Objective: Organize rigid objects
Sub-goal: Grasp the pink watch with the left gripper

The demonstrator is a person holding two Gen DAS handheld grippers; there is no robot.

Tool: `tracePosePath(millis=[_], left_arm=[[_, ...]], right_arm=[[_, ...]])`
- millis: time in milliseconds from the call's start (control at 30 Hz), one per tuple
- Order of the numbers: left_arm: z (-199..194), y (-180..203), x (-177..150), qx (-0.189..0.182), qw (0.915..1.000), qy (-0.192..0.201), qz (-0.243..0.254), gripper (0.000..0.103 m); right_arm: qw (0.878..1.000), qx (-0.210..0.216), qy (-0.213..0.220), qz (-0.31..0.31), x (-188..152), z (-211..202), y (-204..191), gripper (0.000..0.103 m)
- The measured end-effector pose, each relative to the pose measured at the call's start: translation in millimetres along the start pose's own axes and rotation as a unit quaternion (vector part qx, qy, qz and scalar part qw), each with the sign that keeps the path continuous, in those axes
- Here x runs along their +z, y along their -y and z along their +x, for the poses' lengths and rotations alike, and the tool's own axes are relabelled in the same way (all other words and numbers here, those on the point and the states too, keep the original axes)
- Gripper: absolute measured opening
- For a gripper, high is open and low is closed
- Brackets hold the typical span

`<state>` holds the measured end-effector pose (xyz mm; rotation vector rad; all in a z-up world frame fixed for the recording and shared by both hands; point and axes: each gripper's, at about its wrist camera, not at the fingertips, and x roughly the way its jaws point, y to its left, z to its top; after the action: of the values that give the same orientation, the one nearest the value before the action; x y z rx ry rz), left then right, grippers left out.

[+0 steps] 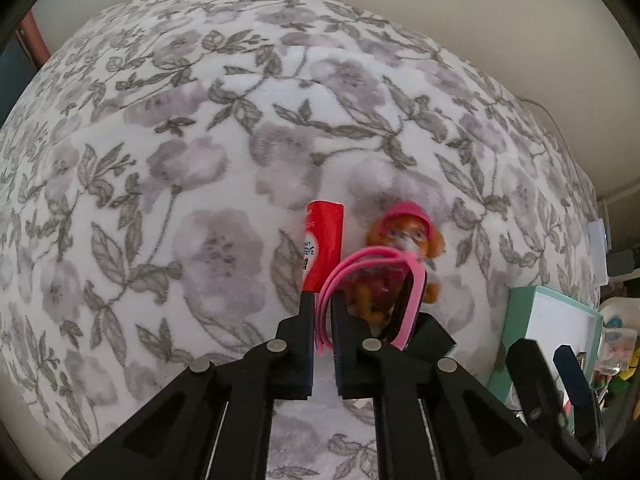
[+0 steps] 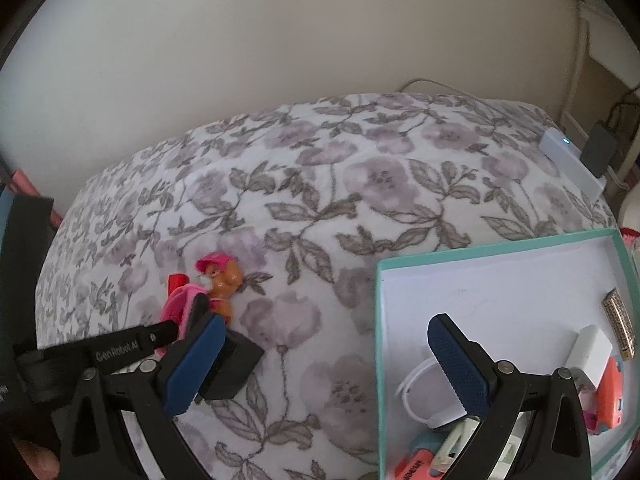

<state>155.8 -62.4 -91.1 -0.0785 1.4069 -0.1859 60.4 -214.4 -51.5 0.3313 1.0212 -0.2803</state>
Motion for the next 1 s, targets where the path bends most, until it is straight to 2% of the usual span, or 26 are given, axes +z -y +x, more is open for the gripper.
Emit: tracePosePath(millis=[233, 633, 833, 1000], left_arm=[[-5, -23, 0, 0.035, 0.9991, 0.003, -0.024, 0.008], [-3, -55, 0, 0.067, 0.9964, -0.005, -0.051, 0.007], [-2, -62, -3, 0.071, 0.9962, -0.008, -0.049, 0.007], [4, -62, -1, 0.076, 0.9958, -0.011, -0.05, 0.007]], right_arm=[[0.998, 0.026, -0.011, -0.052, -8, 6, -23, 0.103], [0.984, 0.058, -0.055, -0.162, -34, 33, -65, 0.103], [0.981, 0.046, -0.067, -0.175, -41, 44, -70, 0.102], [0.982, 0.043, -0.058, -0.172, -39, 46, -70, 0.096]])
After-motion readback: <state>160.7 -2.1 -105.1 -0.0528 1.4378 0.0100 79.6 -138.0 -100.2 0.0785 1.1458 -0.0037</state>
